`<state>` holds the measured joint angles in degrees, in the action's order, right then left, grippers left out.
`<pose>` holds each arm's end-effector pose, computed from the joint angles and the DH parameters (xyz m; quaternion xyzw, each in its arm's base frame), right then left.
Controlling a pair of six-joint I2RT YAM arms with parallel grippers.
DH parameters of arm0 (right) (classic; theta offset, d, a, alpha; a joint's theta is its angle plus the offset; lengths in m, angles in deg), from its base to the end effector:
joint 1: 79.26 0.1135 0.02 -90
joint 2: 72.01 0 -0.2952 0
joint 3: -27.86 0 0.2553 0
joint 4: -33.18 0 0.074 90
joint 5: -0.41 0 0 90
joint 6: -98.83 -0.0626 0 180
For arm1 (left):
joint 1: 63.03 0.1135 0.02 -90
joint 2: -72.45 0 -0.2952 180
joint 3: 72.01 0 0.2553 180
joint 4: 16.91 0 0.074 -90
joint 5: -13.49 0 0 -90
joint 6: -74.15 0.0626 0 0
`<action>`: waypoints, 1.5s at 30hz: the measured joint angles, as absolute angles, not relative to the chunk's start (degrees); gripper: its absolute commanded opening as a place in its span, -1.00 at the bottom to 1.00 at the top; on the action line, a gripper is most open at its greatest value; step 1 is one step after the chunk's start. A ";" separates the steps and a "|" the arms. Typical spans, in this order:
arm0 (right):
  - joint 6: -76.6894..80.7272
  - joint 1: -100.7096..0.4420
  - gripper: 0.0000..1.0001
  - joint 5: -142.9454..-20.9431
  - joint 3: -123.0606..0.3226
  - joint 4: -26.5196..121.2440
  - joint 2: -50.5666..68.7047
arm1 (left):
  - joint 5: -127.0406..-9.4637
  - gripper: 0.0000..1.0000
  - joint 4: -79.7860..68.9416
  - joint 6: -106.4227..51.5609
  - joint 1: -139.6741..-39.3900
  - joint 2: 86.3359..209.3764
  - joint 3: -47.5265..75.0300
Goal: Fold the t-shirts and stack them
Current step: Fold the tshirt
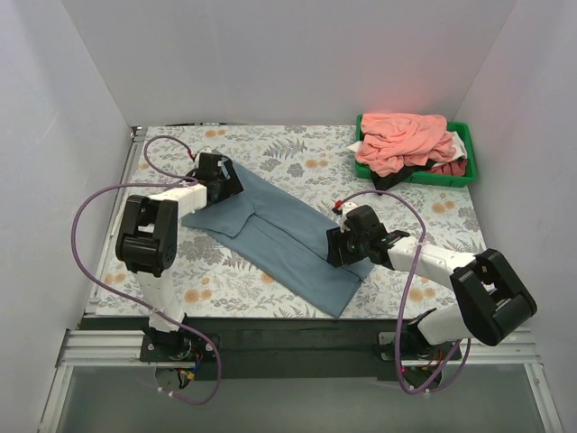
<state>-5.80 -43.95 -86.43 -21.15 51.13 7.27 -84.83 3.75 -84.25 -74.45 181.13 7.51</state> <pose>0.2237 0.1627 0.1731 -0.1773 0.9170 0.1738 0.3122 0.4186 -0.0753 0.1649 -0.4687 0.8114 -0.1675 0.3065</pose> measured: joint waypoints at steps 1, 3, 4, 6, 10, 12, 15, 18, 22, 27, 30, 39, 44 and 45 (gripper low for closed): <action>-5.89 -43.99 0.26 -86.06 -21.15 50.95 7.41 | -84.96 0.69 3.42 -84.25 -74.43 181.75 8.06; -6.04 -44.02 0.24 -85.09 -21.15 50.38 7.71 | -85.11 0.68 2.64 -84.06 -74.43 183.19 9.61; -6.17 -44.02 0.24 -84.59 -21.15 50.01 7.89 | -85.14 0.67 2.16 -83.77 -74.43 184.48 11.01; -6.48 -43.91 0.23 -83.52 -21.11 49.55 8.06 | -84.96 0.67 1.39 -82.96 -74.54 186.53 13.39; -8.14 -41.92 0.22 -82.34 -20.54 48.09 8.08 | -83.19 0.66 0.43 -79.55 -75.39 191.87 20.32; -9.45 -39.80 0.22 -82.25 -20.43 47.74 8.10 | -82.29 0.67 0.23 -77.48 -76.07 194.31 23.54; -11.70 -36.24 0.22 -82.34 -20.43 47.15 8.30 | -81.29 0.67 0.30 -74.68 -77.29 197.09 27.40; -14.11 -32.80 0.22 -82.58 -20.50 45.88 8.94 | -79.61 0.66 0.56 -71.66 -78.47 198.95 30.07; -16.92 -28.10 0.22 -82.97 -22.14 44.42 11.34 | -76.48 0.67 0.89 -68.08 -79.35 201.22 33.41; -19.57 -23.38 0.23 -83.24 -26.55 43.26 16.34 | -71.67 0.67 1.65 -64.58 -79.83 204.04 37.85; -20.53 -20.87 0.23 -84.13 -29.26 43.19 18.95 | -68.90 0.67 2.00 -62.85 -80.05 206.12 41.02; -21.43 -19.49 0.24 -84.39 -33.37 42.95 22.81 | -60.68 0.67 2.70 -58.72 -80.97 212.02 49.94; -20.55 -19.49 0.25 -84.24 -34.31 43.61 23.30 | -57.05 0.67 2.70 -58.18 -81.16 212.87 51.25; -20.23 -19.49 0.25 -84.26 -34.36 43.72 23.27 | -56.37 0.68 2.68 -58.20 -81.25 212.87 51.25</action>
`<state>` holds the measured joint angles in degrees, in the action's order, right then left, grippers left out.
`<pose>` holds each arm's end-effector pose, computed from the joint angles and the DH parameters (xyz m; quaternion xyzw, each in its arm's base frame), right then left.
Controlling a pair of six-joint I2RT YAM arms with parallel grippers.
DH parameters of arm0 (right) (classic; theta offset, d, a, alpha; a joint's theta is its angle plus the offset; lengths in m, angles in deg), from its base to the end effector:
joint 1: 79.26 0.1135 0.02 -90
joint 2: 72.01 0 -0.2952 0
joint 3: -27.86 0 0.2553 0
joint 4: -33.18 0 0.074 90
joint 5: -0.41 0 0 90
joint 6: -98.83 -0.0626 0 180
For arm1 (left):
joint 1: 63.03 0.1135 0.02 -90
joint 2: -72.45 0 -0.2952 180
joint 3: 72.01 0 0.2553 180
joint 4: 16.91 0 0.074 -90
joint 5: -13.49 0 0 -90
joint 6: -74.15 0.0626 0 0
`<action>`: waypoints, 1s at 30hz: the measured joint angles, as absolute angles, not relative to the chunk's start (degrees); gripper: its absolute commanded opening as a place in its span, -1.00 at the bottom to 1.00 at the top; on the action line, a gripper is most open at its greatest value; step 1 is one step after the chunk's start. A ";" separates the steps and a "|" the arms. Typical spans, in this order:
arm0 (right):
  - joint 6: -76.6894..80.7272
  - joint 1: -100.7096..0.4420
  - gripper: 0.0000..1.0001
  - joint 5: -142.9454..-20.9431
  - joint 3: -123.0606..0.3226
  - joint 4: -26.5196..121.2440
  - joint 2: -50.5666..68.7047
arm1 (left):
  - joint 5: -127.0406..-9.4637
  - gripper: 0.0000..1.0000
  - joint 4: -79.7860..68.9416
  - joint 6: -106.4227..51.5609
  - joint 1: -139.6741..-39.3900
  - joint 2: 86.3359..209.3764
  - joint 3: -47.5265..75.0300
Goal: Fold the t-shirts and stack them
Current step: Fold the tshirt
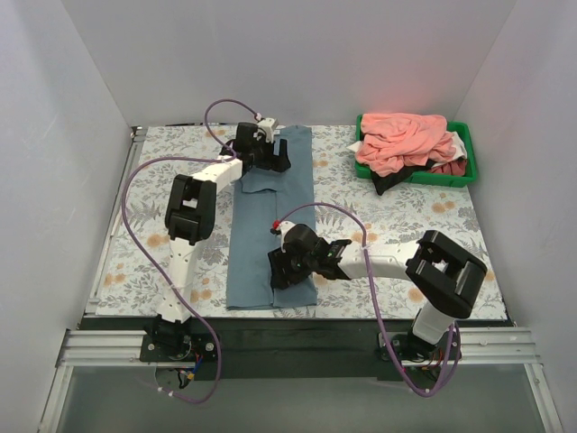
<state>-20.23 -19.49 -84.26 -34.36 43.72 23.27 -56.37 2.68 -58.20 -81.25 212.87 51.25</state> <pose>0.1762 0.3138 0.1742 -0.2608 0.8805 0.3059 0.2512 0.5611 -0.2074 0.1468 -0.1073 0.8771 -0.3575 0.3022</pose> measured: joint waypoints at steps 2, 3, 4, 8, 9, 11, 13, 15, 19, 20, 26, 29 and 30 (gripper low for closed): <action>-19.48 -19.45 0.25 -84.66 -34.40 44.11 22.92 | -55.21 0.68 2.66 -58.24 -81.58 212.87 51.27; -19.18 -19.43 0.25 -85.03 -34.40 44.92 22.42 | -54.58 0.68 2.66 -58.26 -81.80 212.83 51.27; -18.87 -19.38 0.26 -85.60 -34.40 45.97 21.53 | -54.21 0.68 2.70 -58.29 -82.08 212.63 51.27; -17.97 -19.38 0.29 -88.39 -34.38 50.12 15.23 | -52.39 0.69 1.79 -59.23 -83.70 209.46 49.46; -17.95 -19.38 0.30 -89.18 -34.38 51.11 13.26 | -51.98 0.69 1.24 -59.69 -84.09 207.80 48.30; -18.19 -19.41 0.30 -91.04 -34.38 53.03 9.63 | -51.67 0.69 -1.32 -60.97 -84.68 202.33 43.69; -18.83 -19.38 0.30 -92.55 -33.90 54.82 6.95 | -52.44 0.69 -3.74 -62.31 -85.29 195.78 38.27; -19.88 -19.38 0.30 -93.64 -32.67 56.48 5.29 | -55.41 0.69 -6.41 -63.69 -85.56 186.90 30.90; -22.28 -19.30 0.29 -93.95 -29.15 61.25 4.02 | -67.63 0.67 -10.11 -67.31 -85.56 168.28 15.14; -22.70 -19.19 0.29 -93.92 -28.59 62.54 3.86 | -70.56 0.66 -11.02 -68.36 -85.56 164.83 11.71; -24.60 -18.16 0.28 -93.73 -27.91 67.59 2.88 | -87.43 0.64 -5.19 -76.01 -85.42 149.42 -7.04; -25.82 -17.57 0.27 -93.51 -27.51 68.04 2.71 | -93.09 0.63 1.22 -80.08 -85.51 145.51 -13.18; -26.24 -17.29 0.26 -93.51 -27.32 68.28 2.71 | -94.64 0.61 3.27 -81.59 -85.62 143.98 -15.09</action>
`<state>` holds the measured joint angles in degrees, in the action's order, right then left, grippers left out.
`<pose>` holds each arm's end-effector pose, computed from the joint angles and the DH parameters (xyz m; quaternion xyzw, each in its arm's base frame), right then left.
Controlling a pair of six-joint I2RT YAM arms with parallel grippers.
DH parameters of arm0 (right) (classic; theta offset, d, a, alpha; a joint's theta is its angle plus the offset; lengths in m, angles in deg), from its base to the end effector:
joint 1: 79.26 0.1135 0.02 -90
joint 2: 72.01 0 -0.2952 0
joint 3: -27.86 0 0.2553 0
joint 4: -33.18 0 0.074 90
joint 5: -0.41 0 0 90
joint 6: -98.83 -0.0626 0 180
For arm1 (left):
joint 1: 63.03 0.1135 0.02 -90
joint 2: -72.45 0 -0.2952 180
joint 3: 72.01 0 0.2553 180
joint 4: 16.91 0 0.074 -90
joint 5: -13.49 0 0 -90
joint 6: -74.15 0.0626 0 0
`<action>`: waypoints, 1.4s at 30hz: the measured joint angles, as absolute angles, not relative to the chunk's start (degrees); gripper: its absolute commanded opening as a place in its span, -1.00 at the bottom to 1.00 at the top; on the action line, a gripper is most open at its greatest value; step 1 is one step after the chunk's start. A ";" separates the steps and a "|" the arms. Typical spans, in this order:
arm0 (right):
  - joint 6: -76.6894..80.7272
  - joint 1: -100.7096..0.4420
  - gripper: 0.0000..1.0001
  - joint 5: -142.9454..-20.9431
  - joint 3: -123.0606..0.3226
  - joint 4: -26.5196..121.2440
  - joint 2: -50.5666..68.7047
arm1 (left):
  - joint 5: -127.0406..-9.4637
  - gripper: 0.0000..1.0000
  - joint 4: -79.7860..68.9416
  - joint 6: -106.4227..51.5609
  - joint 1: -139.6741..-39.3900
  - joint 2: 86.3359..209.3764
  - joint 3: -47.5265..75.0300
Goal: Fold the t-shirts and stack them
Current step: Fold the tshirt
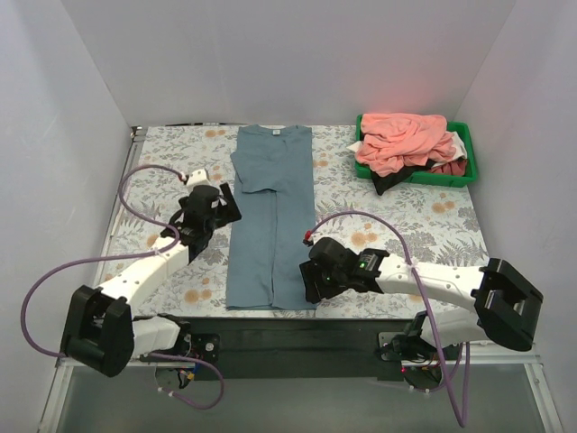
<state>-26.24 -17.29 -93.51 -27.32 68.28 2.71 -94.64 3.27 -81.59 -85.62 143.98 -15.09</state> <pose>0.1268 0.2291 0.2016 -0.2114 0.9285 0.2058 0.2255 0.2689 -0.0908 0.2529 -0.3897 0.7869 -0.2187 0.4255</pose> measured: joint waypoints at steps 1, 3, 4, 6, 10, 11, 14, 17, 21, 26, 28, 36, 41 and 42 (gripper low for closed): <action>-26.67 -17.02 0.25 -93.49 -27.12 68.46 2.71 | -95.78 0.61 5.00 -83.07 -85.77 142.21 -16.97; -27.44 -16.30 0.24 -93.49 -27.08 69.18 2.73 | -96.85 0.59 7.84 -85.98 -86.21 138.67 -20.20; -27.79 -15.95 0.23 -93.46 -27.08 69.25 2.77 | -97.11 0.60 8.84 -87.33 -86.50 136.87 -21.66; -28.53 -15.27 0.22 -93.49 -27.08 69.20 3.27 | -97.49 0.58 11.18 -89.85 -86.95 133.90 -23.83; -29.58 -14.47 0.14 -93.29 -27.08 69.14 5.48 | -99.34 0.54 14.75 -94.33 -88.42 130.67 -25.99; -29.84 -14.36 0.10 -93.25 -27.08 69.01 6.09 | -99.89 0.54 15.69 -95.20 -88.88 130.21 -26.32; -30.26 -14.23 -0.02 -92.77 -27.08 68.85 7.97 | -100.96 0.52 17.78 -97.43 -90.43 129.46 -26.89; -30.69 -14.01 -0.17 -92.44 -27.21 68.50 9.11 | -101.75 0.48 19.71 -99.29 -92.46 129.20 -27.00; -31.39 -13.66 -0.38 -92.18 -27.21 68.13 9.85 | -103.17 0.47 21.67 -101.17 -95.74 129.20 -27.00; -31.31 -13.61 -0.79 -92.37 -27.19 67.67 10.20 | -104.85 0.41 25.08 -104.12 -99.70 129.66 -27.00; -31.42 -13.64 -0.89 -92.70 -27.08 67.67 10.20 | -105.07 0.34 26.90 -105.45 -100.72 129.64 -26.98; -31.44 -14.47 -0.94 -95.24 -24.32 68.35 6.49 | -104.83 0.16 36.43 -113.61 -107.04 128.26 -26.89; -31.37 -15.45 -0.94 -96.74 -22.53 69.51 3.69 | -103.82 -0.02 42.90 -120.60 -112.92 129.35 -26.71; -31.37 -15.56 -0.94 -96.92 -22.33 69.71 3.34 | -103.45 -0.04 43.51 -121.43 -114.04 129.25 -26.71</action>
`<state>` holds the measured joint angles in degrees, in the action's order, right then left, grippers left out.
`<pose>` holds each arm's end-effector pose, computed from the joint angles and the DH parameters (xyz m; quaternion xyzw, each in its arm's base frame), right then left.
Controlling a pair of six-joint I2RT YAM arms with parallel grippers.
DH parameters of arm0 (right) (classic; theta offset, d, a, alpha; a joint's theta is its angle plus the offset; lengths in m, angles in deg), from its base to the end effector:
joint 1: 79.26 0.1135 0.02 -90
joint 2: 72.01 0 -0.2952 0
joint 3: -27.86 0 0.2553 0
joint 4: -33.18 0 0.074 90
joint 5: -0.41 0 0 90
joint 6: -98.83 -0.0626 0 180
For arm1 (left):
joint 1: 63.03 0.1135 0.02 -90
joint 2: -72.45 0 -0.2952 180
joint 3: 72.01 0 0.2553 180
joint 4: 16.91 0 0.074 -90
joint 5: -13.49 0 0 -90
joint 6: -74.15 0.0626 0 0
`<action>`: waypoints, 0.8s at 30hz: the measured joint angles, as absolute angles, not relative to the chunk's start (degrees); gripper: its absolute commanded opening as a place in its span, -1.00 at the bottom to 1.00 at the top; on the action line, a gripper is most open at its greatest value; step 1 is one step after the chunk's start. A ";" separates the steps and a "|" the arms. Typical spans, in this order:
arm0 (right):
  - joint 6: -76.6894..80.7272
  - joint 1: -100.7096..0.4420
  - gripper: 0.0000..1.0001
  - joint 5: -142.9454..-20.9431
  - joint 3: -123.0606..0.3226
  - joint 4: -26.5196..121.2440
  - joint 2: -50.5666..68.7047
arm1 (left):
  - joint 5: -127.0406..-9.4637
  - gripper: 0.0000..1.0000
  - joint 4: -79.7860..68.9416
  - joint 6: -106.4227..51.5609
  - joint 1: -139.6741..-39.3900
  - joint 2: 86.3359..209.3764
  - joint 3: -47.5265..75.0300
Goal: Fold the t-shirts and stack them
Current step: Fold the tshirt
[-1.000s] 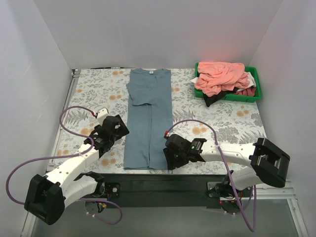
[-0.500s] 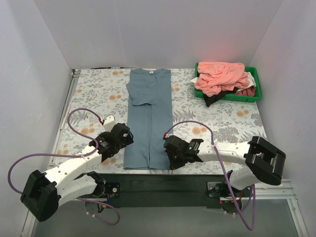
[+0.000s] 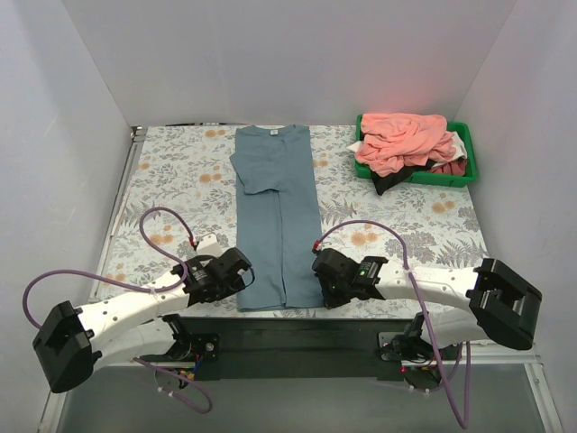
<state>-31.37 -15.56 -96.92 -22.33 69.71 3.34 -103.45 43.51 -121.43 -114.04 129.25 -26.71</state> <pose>0.1139 0.2125 0.1708 -0.1818 0.9506 0.1540 0.1992 0.1157 -0.0978 0.1862 -0.4728 0.8368 -0.1030 0.2563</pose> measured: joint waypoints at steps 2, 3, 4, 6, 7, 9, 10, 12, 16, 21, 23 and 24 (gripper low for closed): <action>-31.37 -15.78 -0.94 -97.18 -21.98 69.95 2.71 | -102.36 -0.04 44.60 -123.57 -115.72 128.76 -26.76; -31.37 -15.86 -0.94 -97.25 -21.83 70.08 2.49 | -101.77 -0.04 44.91 -124.78 -116.42 128.24 -26.93; -31.37 -15.89 -0.95 -97.33 -21.81 70.19 2.44 | -101.29 -0.04 45.15 -125.50 -116.83 127.82 -27.04; -31.37 -15.89 -0.95 -97.40 -21.79 70.30 2.44 | -100.02 -0.05 45.00 -127.00 -117.90 126.23 -27.83; -31.37 -15.89 -0.95 -97.40 -21.79 70.30 2.44 | -99.47 -0.06 44.87 -127.49 -118.21 125.46 -28.38; -31.35 -15.89 -0.97 -97.40 -21.74 70.27 2.44 | -98.36 -0.07 44.47 -128.18 -118.56 124.35 -29.45; -31.35 -15.89 -0.97 -97.40 -21.72 70.27 2.44 | -97.86 -0.07 44.23 -128.45 -118.69 124.13 -29.97; -31.37 -15.91 -0.97 -97.40 -21.63 70.25 2.44 | -96.96 -0.08 44.19 -128.84 -118.78 124.39 -30.69; -31.39 -15.93 -0.97 -97.40 -21.59 70.23 2.44 | -96.00 -0.16 44.21 -129.30 -119.06 125.20 -30.95; -31.42 -15.93 -0.97 -97.38 -21.53 70.12 2.44 | -95.06 -0.24 43.79 -129.61 -119.43 125.81 -30.95; -31.42 -15.93 -0.97 -97.38 -21.53 70.06 2.44 | -94.62 -0.27 43.40 -129.71 -119.63 126.29 -30.98; -31.42 -15.93 -0.97 -97.38 -21.50 70.03 2.44 | -94.43 -0.30 43.25 -129.74 -119.70 126.49 -30.98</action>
<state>-31.42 -15.93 -97.38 -21.50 70.03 2.44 -94.43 43.25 -129.74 -119.70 126.49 -30.98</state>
